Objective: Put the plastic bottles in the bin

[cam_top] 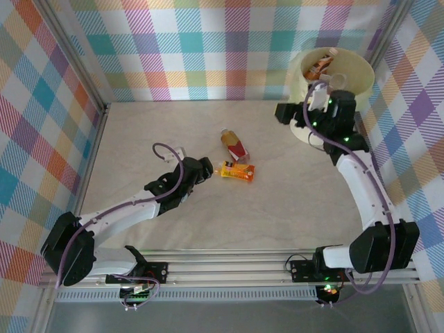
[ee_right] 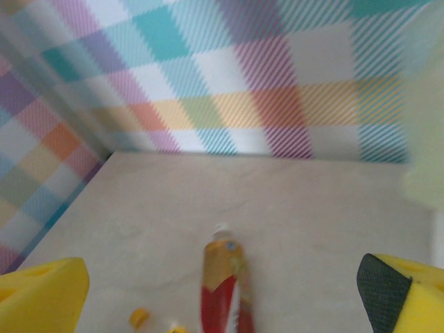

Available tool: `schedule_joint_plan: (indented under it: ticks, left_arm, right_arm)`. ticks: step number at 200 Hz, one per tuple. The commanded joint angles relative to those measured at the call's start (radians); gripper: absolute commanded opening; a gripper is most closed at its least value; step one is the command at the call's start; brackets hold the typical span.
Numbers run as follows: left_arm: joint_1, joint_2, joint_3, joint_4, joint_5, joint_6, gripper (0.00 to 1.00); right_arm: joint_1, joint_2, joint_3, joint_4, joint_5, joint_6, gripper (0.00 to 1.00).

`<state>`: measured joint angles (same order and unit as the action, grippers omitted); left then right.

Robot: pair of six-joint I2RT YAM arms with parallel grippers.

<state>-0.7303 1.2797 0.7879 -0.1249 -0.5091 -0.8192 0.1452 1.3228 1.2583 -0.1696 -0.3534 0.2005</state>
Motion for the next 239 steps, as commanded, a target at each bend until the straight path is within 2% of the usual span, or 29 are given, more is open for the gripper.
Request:
schedule_joint_plan:
  ticks: [1, 25, 56, 102, 157, 202, 239]
  left_arm:
    - [0.009, 0.004, -0.003, -0.039, -0.029, -0.076, 1.0]
    - [0.017, 0.013, 0.0, -0.054, -0.016, -0.106, 1.0]
    - [0.023, 0.036, 0.013, -0.082, -0.006, -0.132, 1.0]
    - [0.046, 0.062, 0.022, -0.087, 0.029, -0.159, 1.0]
    - [0.088, 0.085, 0.023, -0.103, 0.056, -0.184, 1.0]
    - [0.121, 0.042, -0.021, -0.109, 0.032, -0.208, 1.0]
    - [0.145, -0.009, -0.061, -0.126, 0.011, -0.223, 1.0]
  right_arm:
    - [0.067, -0.03, -0.064, 0.039, -0.076, -0.062, 1.0]
    - [0.148, -0.011, -0.127, 0.029, -0.077, -0.11, 1.0]
    - [0.201, 0.035, -0.197, 0.069, -0.162, -0.039, 1.0]
    - [0.274, 0.143, -0.205, -0.032, -0.189, -0.254, 1.0]
    - [0.391, 0.34, -0.088, -0.187, -0.012, -0.48, 1.0]
    - [0.499, 0.459, -0.01, -0.194, 0.201, -0.609, 1.0]
    - [0.554, 0.564, 0.072, -0.243, 0.266, -0.705, 1.0]
